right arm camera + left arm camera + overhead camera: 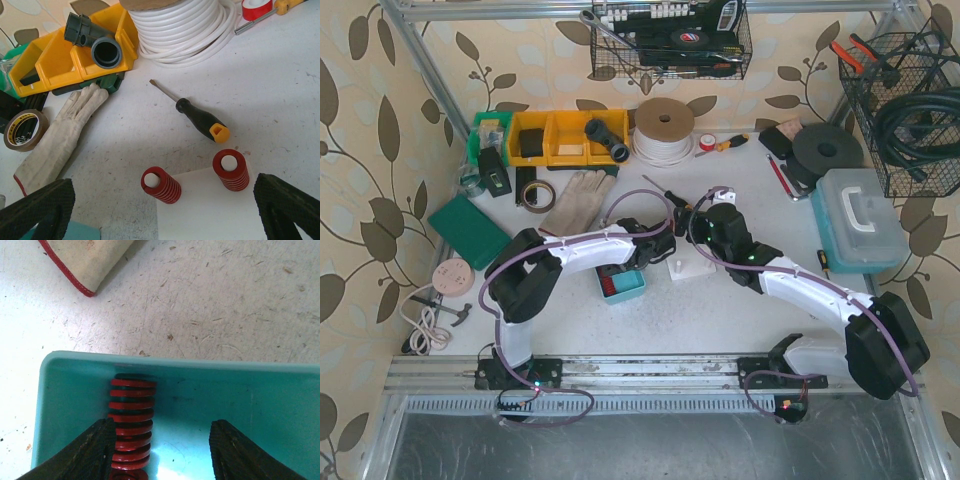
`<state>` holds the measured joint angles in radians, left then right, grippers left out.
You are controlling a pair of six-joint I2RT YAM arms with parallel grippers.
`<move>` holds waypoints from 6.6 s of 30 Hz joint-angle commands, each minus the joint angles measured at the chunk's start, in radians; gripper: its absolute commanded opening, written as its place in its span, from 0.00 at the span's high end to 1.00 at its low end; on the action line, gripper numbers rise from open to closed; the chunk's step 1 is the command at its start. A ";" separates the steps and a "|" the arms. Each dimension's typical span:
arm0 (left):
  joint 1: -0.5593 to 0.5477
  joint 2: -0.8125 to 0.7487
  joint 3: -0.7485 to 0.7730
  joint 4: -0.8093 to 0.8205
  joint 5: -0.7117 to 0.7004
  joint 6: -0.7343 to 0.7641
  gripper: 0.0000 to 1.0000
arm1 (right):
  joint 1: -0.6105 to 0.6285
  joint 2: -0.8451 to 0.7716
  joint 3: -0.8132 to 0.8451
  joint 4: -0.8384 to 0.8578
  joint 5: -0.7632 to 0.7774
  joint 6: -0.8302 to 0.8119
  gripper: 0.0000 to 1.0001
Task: Install the large spring
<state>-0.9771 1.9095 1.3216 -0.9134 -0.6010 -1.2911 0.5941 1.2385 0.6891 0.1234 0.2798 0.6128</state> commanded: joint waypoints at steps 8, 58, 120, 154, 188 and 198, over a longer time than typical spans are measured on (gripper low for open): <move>-0.008 -0.012 -0.037 -0.004 0.007 -0.024 0.44 | -0.001 0.006 0.035 -0.001 -0.004 -0.003 0.03; 0.020 -0.123 -0.121 0.232 0.140 0.129 0.50 | -0.002 0.013 0.033 -0.006 0.015 0.010 0.01; 0.138 -0.085 -0.217 0.368 0.227 0.104 0.78 | -0.001 0.019 0.051 -0.017 -0.026 -0.054 0.01; 0.129 -0.842 -0.547 0.820 0.404 -0.351 1.00 | 0.444 -0.155 -0.273 0.624 -0.022 -0.172 0.16; 0.023 -0.927 -0.564 0.806 0.265 -0.399 1.00 | 0.501 -0.024 -0.068 0.325 0.093 -0.073 0.23; 0.023 -0.922 -0.559 0.798 0.270 -0.396 1.00 | 0.500 -0.004 -0.050 0.345 0.088 -0.067 0.24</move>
<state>-0.9447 0.9947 0.7475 -0.1555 -0.3134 -1.6817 1.0893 1.2175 0.5980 0.4393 0.3626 0.5354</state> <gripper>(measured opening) 0.312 0.756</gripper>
